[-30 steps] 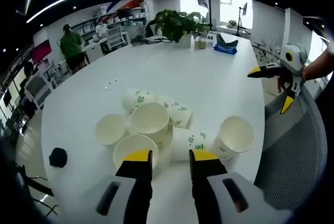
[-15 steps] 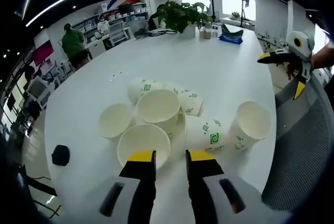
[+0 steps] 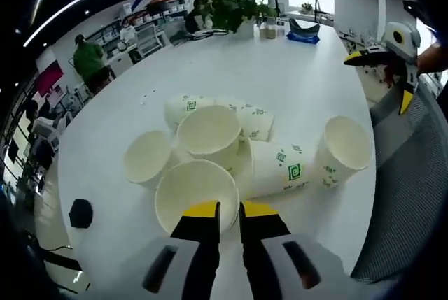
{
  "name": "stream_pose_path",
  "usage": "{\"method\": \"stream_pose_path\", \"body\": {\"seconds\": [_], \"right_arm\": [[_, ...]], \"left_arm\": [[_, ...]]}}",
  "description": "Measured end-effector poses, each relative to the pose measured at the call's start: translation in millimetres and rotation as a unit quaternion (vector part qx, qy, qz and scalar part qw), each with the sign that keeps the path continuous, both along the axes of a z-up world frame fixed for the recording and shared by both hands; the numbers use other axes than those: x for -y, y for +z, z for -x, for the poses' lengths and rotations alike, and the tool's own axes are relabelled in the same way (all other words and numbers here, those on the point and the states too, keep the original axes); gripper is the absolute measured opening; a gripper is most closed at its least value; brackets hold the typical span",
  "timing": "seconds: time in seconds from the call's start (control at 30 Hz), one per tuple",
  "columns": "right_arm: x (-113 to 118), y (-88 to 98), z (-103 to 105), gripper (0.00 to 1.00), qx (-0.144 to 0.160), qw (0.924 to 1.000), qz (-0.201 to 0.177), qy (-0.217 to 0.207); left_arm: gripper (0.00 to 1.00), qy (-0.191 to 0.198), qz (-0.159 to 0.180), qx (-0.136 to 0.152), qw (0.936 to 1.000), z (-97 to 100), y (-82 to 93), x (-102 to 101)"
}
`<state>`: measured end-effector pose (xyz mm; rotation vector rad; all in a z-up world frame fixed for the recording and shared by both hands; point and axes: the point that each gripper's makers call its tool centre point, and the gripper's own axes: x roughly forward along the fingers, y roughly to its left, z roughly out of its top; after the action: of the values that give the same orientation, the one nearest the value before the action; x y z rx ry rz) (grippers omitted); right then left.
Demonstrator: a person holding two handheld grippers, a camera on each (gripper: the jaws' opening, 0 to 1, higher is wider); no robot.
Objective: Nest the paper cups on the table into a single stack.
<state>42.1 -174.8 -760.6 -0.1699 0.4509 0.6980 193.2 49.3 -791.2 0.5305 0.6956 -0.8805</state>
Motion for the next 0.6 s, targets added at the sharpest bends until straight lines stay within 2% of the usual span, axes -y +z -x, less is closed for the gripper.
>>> {"method": "stream_pose_path", "body": {"seconds": [0.2,0.37,0.6], "right_arm": [[0,-1.3,0,0.95,-0.001,1.0000,0.003,0.001],[1,-3.1,0,0.95,-0.003,1.0000,0.004,0.002],[0,2.1,0,0.94,0.006,1.0000,0.002,0.000]], "left_arm": [[0.02,-0.005,-0.009,-0.002,0.9999,2.0,-1.1,-4],[0.00,-0.009,-0.013,0.004,0.9999,2.5,0.4,-5],[0.00,0.012,0.008,0.003,0.9999,3.7,8.0,-9]]}}
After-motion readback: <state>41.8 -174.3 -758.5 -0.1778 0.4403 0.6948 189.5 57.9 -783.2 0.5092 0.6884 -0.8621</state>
